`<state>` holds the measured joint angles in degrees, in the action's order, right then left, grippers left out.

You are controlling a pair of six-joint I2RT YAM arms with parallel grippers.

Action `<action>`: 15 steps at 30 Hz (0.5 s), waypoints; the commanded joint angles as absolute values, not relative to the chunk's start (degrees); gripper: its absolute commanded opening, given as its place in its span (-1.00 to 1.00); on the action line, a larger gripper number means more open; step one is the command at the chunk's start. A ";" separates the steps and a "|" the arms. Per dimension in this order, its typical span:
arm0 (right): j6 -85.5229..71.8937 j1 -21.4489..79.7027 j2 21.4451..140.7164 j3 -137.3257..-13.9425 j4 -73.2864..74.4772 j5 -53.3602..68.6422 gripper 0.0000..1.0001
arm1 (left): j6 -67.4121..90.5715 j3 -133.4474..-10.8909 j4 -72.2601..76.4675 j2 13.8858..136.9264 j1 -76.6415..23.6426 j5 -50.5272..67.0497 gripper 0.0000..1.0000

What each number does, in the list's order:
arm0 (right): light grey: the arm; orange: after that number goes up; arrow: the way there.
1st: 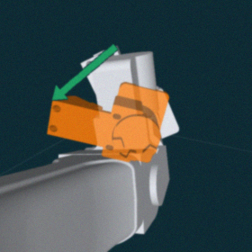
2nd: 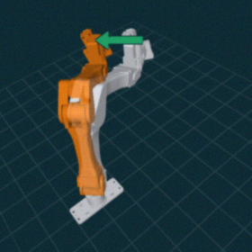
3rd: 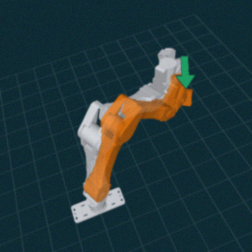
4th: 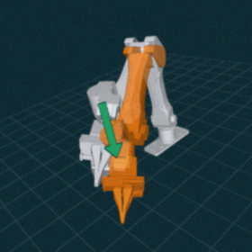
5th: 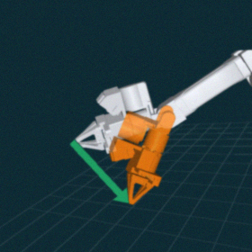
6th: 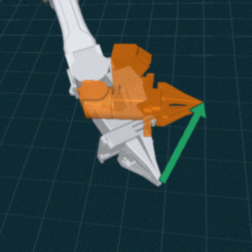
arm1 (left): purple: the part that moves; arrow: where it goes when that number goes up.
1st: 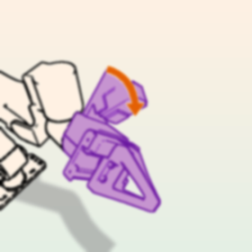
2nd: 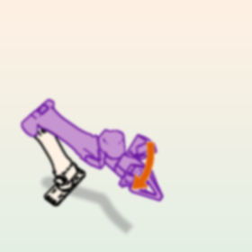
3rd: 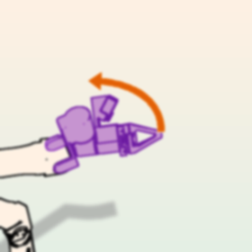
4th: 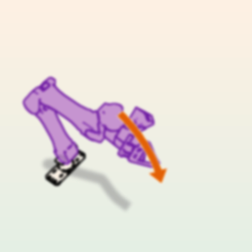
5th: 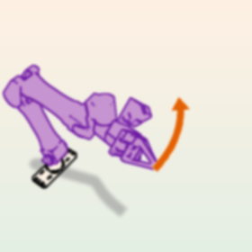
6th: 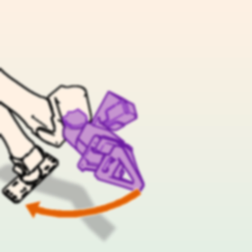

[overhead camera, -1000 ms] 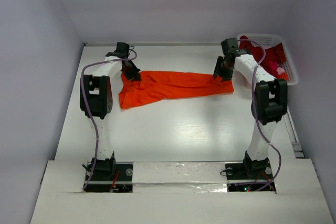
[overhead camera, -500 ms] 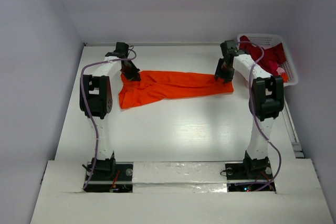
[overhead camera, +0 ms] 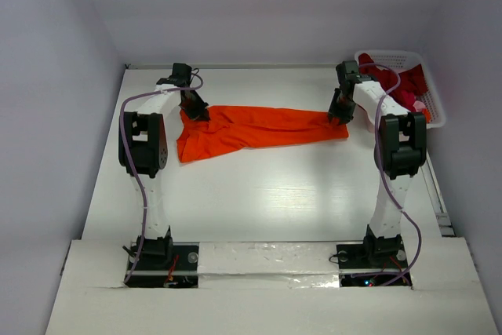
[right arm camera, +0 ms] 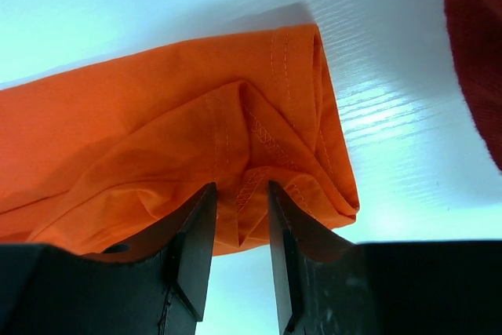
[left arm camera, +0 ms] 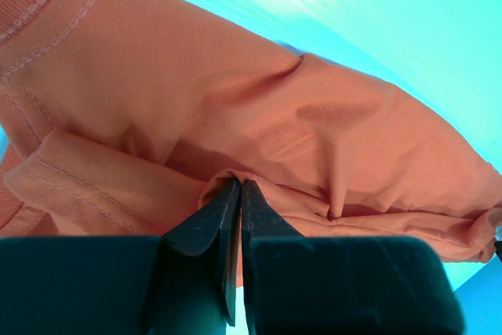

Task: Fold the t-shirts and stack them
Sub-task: Fold the other side of the tshirt into a rectangle

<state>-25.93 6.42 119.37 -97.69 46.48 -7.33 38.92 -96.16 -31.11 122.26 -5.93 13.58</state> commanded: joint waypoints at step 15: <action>-26.37 6.24 119.71 -98.79 45.00 -3.78 -0.23 | 39.11 -96.07 -30.76 120.59 -5.01 14.24 -1.00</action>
